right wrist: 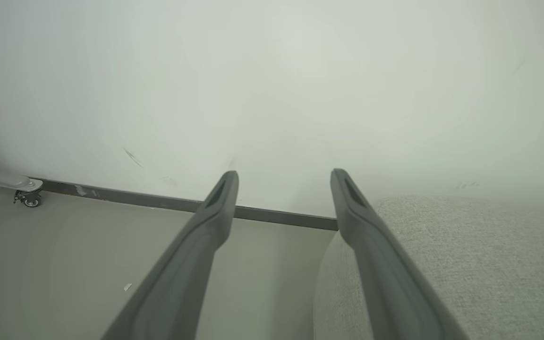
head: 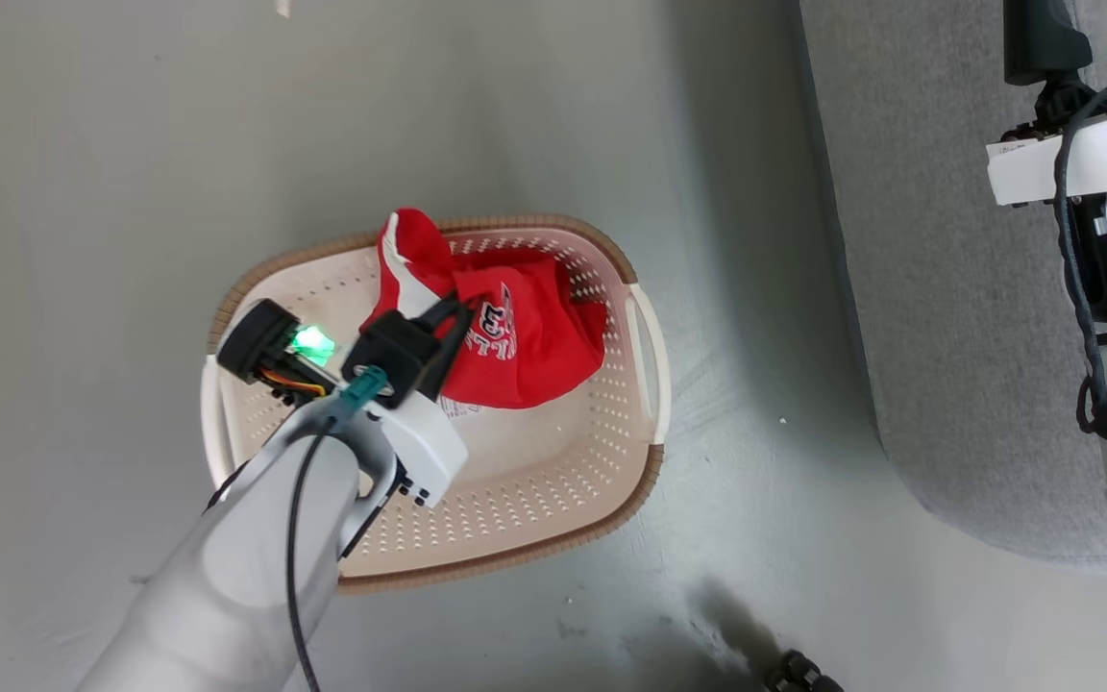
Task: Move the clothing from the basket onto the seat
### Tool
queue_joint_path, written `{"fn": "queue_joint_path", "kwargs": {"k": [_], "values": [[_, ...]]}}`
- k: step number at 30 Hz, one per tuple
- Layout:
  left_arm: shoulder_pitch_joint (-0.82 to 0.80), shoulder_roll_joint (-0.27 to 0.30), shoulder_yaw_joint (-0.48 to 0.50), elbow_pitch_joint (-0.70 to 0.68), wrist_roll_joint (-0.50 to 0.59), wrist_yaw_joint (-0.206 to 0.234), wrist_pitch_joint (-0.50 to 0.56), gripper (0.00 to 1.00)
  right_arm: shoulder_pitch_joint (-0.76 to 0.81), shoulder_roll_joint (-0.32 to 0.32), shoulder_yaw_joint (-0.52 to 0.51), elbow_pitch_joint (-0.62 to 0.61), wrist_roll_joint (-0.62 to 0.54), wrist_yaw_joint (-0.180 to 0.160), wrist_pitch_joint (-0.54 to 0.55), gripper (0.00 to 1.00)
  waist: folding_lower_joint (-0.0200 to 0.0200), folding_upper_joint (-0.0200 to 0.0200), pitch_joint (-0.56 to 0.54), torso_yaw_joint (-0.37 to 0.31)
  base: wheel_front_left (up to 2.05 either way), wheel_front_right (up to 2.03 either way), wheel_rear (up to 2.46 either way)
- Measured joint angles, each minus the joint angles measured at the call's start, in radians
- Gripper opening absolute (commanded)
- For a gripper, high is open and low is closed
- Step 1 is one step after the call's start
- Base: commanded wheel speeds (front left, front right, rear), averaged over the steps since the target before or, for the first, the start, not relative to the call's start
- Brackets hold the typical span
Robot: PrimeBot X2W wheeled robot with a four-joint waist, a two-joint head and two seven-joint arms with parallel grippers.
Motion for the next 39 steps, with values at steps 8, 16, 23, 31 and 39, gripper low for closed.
{"fn": "queue_joint_path", "kwargs": {"k": [8,16,23,31,39], "values": [[0.012,0.023,0.076,-0.131,-0.026,0.047,-0.003,0.00,0.059,-0.006,0.000,-0.009,0.000,0.000,-0.003,1.00,0.0000,0.0000,-0.064,0.031,0.00,0.00,0.00],[0.032,0.054,0.128,-0.263,-0.025,0.063,-0.003,0.00,0.118,-0.010,-0.001,-0.012,0.007,0.000,-0.003,1.00,0.0000,0.0000,-0.135,0.058,0.00,0.00,0.00],[0.067,0.079,0.155,-0.340,-0.025,0.068,-0.003,0.00,0.167,-0.021,0.027,-0.025,0.021,0.000,-0.003,1.00,0.0000,0.0000,-0.203,0.076,0.00,0.00,0.00],[0.092,0.103,0.188,-0.414,-0.025,0.068,-0.003,0.00,0.233,-0.047,0.089,-0.044,0.037,0.000,-0.003,1.00,0.0000,0.0000,-0.286,0.093,0.00,0.00,0.00],[0.135,0.130,0.204,-0.454,-0.028,0.066,-0.003,0.00,0.307,-0.092,0.157,-0.044,0.039,0.000,-0.003,1.00,0.0000,0.0000,-0.373,0.105,0.00,0.00,0.00]]}}
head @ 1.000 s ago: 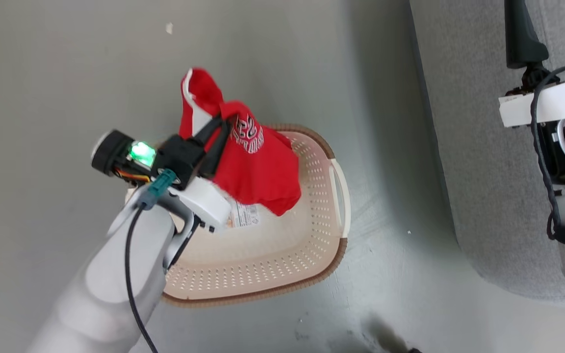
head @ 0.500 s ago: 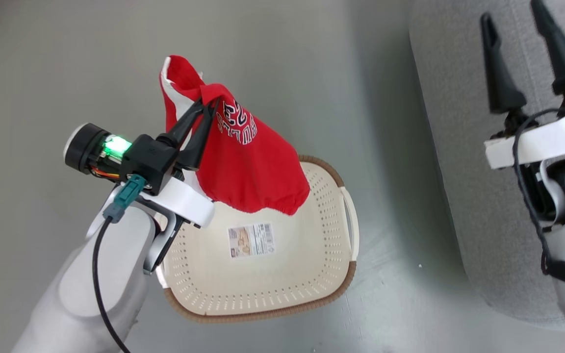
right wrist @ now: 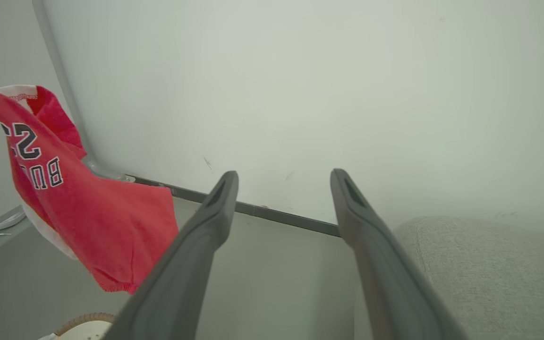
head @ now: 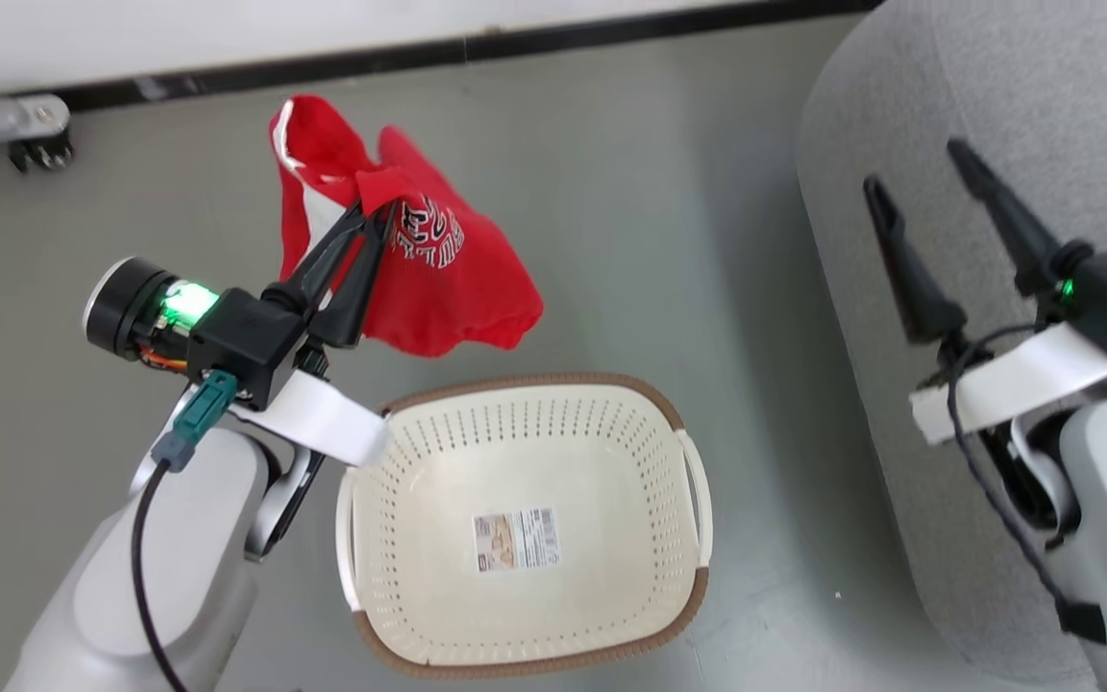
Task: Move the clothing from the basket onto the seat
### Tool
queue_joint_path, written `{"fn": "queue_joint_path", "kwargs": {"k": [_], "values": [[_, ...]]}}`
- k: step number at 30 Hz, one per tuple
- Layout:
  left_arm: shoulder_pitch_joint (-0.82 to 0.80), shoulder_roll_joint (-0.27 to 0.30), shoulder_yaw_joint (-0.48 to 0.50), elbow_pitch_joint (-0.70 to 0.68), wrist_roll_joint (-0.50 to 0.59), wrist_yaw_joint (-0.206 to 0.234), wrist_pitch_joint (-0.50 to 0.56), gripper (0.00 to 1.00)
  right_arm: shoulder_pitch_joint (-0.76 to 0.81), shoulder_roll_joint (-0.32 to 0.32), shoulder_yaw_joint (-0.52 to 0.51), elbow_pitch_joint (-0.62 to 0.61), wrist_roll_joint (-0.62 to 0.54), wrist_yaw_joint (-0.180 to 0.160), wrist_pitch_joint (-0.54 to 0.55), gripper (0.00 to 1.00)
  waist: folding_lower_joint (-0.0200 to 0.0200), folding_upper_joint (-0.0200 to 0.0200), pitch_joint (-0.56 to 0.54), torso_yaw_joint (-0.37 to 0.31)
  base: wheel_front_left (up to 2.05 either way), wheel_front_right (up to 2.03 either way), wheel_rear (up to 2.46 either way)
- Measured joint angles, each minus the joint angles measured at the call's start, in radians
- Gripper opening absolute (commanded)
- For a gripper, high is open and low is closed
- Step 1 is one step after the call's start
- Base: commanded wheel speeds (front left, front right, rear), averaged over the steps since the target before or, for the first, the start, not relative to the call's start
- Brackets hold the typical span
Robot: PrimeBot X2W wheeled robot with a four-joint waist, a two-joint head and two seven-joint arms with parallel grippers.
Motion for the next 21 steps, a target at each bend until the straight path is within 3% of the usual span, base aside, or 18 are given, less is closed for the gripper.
{"fn": "queue_joint_path", "kwargs": {"k": [21], "values": [[0.022,0.033,-0.001,-0.068,-0.018,-0.038,0.000,0.00,0.116,-0.103,0.261,0.006,0.063,0.000,0.002,1.00,-0.0001,0.0000,-0.221,0.018,0.00,0.00,0.00]]}}
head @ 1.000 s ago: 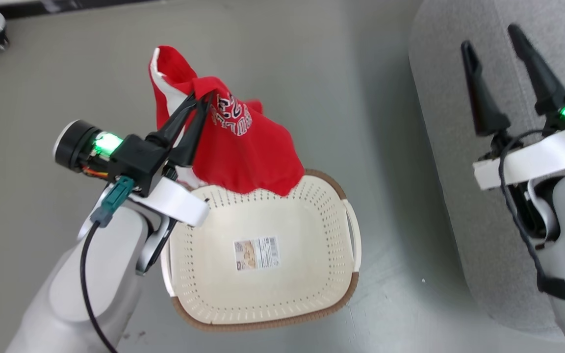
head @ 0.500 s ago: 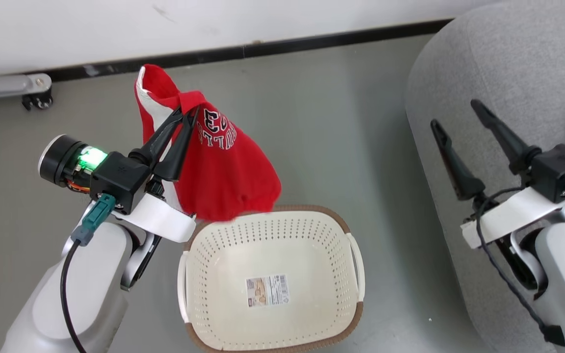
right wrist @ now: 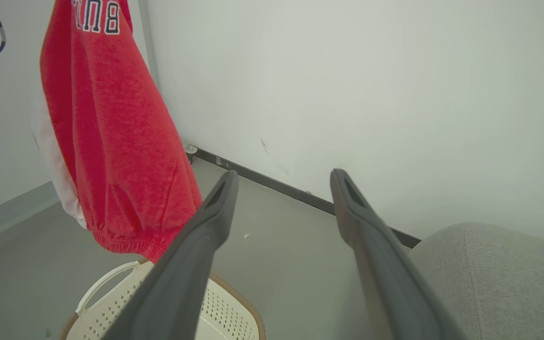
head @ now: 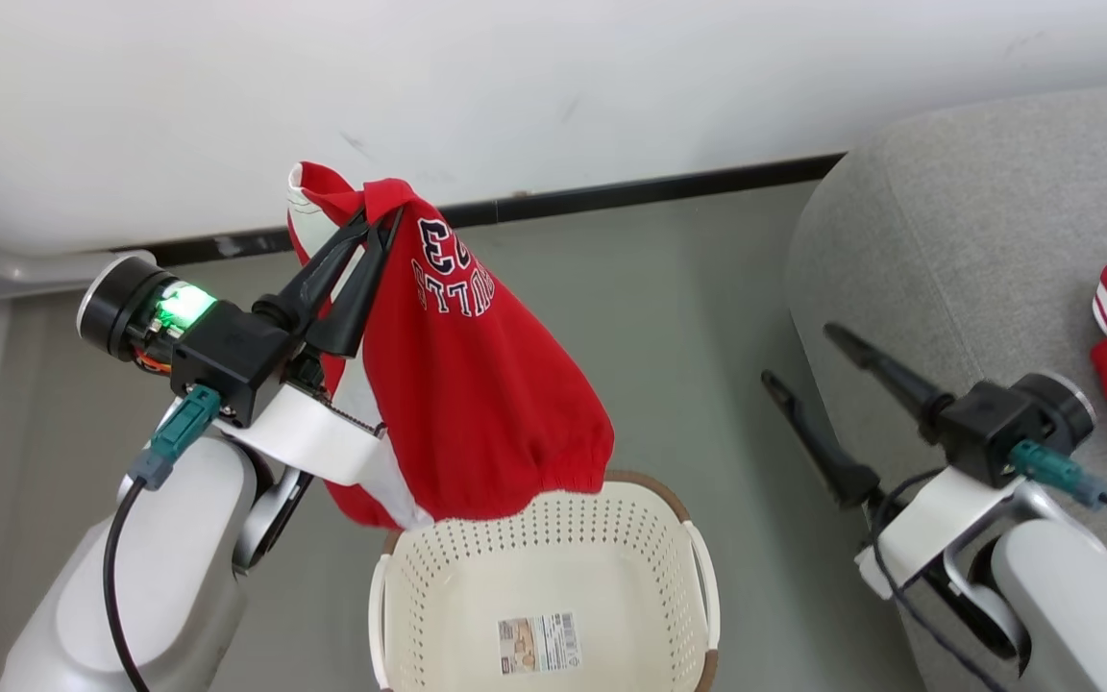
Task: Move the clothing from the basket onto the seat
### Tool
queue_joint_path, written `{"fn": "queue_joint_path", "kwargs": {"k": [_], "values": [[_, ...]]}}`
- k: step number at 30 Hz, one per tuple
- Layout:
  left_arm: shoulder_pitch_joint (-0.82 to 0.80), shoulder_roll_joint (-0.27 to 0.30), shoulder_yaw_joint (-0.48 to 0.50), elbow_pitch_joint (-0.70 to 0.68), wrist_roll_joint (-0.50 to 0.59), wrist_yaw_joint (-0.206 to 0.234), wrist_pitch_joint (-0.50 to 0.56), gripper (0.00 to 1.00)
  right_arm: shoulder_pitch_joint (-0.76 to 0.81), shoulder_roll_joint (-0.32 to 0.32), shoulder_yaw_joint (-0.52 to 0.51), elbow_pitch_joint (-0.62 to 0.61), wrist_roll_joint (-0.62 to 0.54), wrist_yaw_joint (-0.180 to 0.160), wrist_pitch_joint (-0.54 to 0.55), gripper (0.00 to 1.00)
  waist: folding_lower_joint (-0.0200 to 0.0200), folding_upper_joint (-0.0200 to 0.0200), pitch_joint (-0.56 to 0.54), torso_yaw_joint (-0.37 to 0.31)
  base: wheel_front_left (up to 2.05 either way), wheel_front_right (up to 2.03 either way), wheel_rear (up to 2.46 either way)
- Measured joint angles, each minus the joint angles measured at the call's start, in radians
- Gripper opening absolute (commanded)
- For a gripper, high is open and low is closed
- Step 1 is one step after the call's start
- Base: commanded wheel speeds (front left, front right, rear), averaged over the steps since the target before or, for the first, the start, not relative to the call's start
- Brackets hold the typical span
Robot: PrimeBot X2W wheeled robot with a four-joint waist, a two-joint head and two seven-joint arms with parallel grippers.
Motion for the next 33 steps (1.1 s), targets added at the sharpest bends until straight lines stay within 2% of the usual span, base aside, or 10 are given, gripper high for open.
{"fn": "queue_joint_path", "kwargs": {"k": [9,18,26,33], "values": [[0.036,0.006,-0.022,-0.011,-0.014,-0.022,0.014,0.00,0.023,-0.034,0.095,-0.002,0.054,0.000,0.028,1.00,0.0000,0.0001,-0.069,0.000,0.00,0.00,0.00],[0.036,-0.002,-0.061,-0.049,-0.024,-0.037,0.037,0.00,0.014,-0.087,0.243,-0.004,0.129,0.000,0.073,1.00,0.0000,0.0000,-0.132,0.000,0.00,0.00,0.00],[0.032,-0.028,-0.094,-0.089,-0.026,-0.041,0.058,0.00,-0.062,-0.093,0.415,-0.026,0.213,0.000,0.106,1.00,0.0000,0.0000,-0.159,0.013,0.00,0.00,0.00],[0.019,-0.050,-0.120,-0.117,-0.031,-0.049,0.073,0.00,-0.127,-0.115,0.491,-0.027,0.297,0.000,0.132,1.00,0.0000,0.0001,-0.169,0.030,0.00,0.00,0.00]]}}
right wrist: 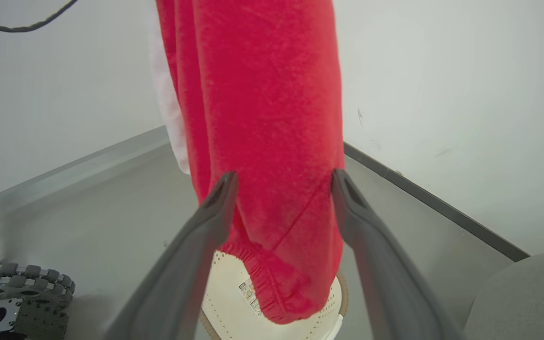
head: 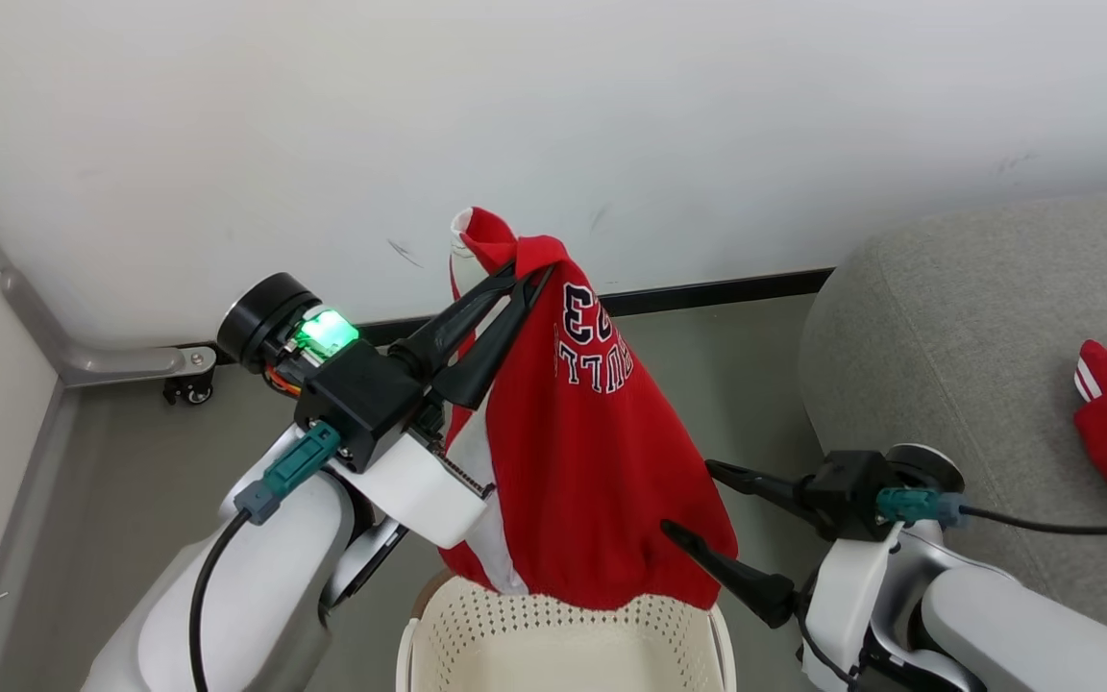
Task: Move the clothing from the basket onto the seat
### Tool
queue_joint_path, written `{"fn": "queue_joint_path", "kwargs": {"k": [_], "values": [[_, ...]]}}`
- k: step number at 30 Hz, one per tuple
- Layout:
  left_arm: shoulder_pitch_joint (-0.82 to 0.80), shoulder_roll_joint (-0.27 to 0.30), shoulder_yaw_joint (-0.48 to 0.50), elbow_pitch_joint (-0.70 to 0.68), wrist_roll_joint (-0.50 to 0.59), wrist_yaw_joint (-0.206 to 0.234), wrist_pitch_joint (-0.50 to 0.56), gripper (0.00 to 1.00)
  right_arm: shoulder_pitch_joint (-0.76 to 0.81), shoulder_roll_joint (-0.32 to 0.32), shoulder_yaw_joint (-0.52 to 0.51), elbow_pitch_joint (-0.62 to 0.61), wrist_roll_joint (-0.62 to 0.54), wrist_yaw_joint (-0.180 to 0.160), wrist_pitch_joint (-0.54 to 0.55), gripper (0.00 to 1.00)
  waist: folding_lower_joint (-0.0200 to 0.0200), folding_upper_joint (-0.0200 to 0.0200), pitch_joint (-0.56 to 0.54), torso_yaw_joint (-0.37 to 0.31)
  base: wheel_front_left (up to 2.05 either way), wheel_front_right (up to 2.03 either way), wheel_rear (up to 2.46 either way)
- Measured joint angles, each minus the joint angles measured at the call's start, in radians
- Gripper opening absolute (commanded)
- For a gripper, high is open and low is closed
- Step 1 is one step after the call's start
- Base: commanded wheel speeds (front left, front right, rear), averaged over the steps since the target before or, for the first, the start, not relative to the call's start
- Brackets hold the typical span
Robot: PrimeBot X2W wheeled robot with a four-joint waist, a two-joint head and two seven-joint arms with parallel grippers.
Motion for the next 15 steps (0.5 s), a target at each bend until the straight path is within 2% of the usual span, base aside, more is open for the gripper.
{"fn": "queue_joint_path", "kwargs": {"k": [10,15], "values": [[-0.028,-0.010,-0.019,-0.016,-0.001,-0.001,0.020,0.00,-0.113,-0.046,0.069,0.013,0.083,0.000,0.017,1.00,0.0000,0.0000,0.001,0.021,0.00,0.00,0.00],[-0.032,-0.012,-0.025,-0.019,-0.002,-0.005,0.030,0.00,-0.146,-0.046,0.158,0.007,0.144,0.000,0.019,1.00,0.0000,0.0000,0.006,0.028,0.00,0.00,0.00]]}}
